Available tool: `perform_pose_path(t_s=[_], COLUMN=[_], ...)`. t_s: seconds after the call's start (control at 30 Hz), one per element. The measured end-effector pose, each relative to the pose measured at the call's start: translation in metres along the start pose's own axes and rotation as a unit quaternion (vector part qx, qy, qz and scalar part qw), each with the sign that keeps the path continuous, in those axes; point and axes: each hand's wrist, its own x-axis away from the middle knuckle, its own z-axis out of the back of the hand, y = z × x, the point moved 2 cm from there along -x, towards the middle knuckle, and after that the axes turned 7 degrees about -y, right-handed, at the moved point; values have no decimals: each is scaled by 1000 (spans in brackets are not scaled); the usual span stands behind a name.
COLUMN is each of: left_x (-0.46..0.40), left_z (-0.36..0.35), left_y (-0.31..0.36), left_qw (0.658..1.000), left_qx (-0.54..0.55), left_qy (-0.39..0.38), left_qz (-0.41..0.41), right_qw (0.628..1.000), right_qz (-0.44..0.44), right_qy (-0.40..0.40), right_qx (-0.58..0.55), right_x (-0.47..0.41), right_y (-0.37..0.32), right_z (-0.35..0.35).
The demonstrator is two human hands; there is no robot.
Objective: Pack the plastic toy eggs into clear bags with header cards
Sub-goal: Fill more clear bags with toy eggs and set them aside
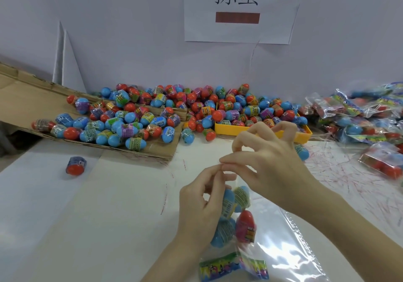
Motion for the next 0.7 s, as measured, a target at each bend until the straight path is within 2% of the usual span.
perform_pose_path(t_s=[0.07, 0.17, 0.27, 0.37, 0.53, 0.6, 0.7], left_x=[0, 1, 1, 1, 1, 0, -2], left_z=[0, 1, 1, 2, 2, 1, 0], left_y=[2, 3, 3, 2, 0, 1, 1], left_qw=[1000, 999, 999, 998, 998, 999, 999], left_qx=[-7, -33, -46, -49, -45, -17, 47], left_qy=[-2, 0, 5, 7, -1, -3, -7], left_qz=[-7, -21, -27, -35, -44, -29, 16], right_qw=[998, 974, 973, 983, 995, 996, 998], right_qz=[-17, -90, -83, -49, 10, 21, -9], right_qy=[-36, -138, -168, -153, -82, -61, -48], right_qx=[-48, -153, -135, -89, 59, 57, 49], right_x=[-3, -8, -7, -9, -6, -2, 2], right_y=[2, 9, 12, 5, 0, -2, -3], right_z=[2, 3, 2, 5, 3, -1, -2])
